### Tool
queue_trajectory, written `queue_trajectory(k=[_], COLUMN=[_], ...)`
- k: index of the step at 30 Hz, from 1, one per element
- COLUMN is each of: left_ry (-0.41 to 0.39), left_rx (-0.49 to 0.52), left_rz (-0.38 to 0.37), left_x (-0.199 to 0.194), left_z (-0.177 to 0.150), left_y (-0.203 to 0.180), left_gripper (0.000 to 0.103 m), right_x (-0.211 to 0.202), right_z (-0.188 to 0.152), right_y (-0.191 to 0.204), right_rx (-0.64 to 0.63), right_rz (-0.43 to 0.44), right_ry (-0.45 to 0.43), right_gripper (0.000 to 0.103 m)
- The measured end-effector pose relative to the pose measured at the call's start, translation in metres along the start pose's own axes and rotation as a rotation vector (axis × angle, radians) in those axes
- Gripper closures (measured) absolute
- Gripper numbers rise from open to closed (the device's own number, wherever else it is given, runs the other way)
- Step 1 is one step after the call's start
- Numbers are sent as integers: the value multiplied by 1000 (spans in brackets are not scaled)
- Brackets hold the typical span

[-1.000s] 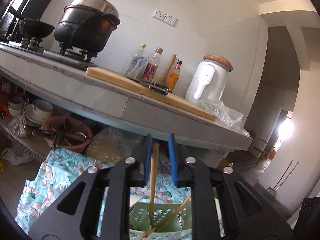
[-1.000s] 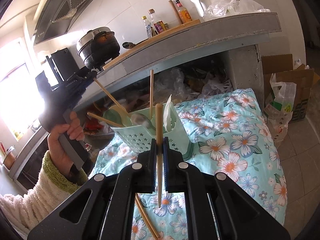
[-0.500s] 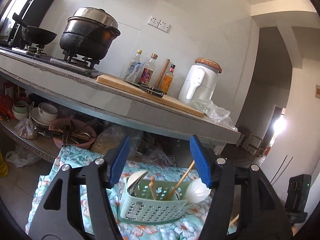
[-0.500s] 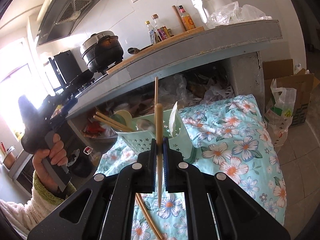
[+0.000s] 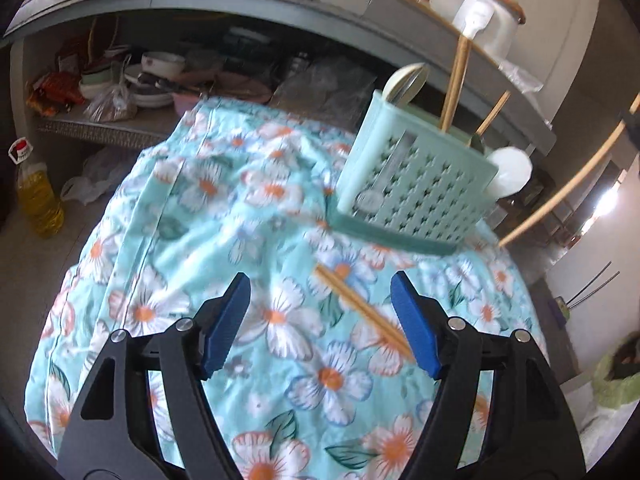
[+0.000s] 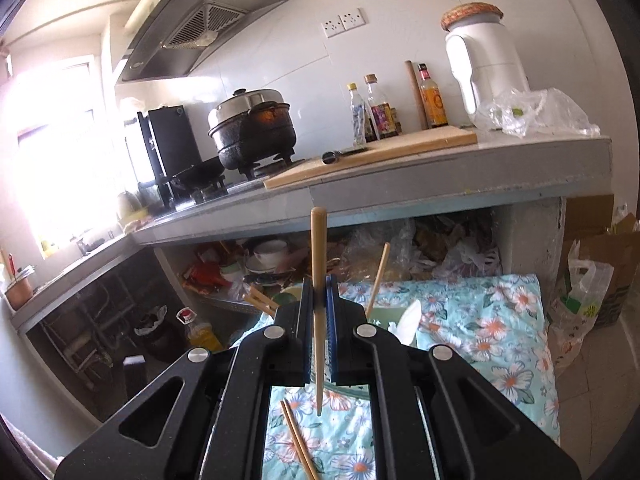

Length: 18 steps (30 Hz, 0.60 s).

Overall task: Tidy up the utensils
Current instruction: 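Lower the right tool's chopstick into the holder and open while the left tool returns to the chopsticks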

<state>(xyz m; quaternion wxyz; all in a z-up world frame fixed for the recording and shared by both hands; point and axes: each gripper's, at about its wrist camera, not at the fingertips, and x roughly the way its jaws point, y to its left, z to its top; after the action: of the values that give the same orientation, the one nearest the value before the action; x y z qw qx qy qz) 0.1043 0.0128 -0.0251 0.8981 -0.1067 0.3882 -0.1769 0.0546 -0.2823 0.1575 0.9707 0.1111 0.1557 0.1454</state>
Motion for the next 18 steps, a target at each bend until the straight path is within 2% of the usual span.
queue_trajectory(k=[3, 9, 14, 18], left_ry=[53, 119, 177, 208], left_rx=[51, 140, 142, 134], left_rz=[73, 150, 177, 202], left_x=[11, 21, 33, 42], left_z=[-12, -17, -18, -19], left_y=[-4, -15, -16, -14], left_gripper=[34, 26, 22, 22], right_x=[4, 19, 42, 69], right_z=[18, 55, 75, 78], right_y=[15, 32, 43, 45], right_rx=[-50, -98, -157, -184], right_rz=[-1, -5, -38, -72], right_ry=[-36, -72, -82, -63], right_gripper=[97, 97, 97, 97])
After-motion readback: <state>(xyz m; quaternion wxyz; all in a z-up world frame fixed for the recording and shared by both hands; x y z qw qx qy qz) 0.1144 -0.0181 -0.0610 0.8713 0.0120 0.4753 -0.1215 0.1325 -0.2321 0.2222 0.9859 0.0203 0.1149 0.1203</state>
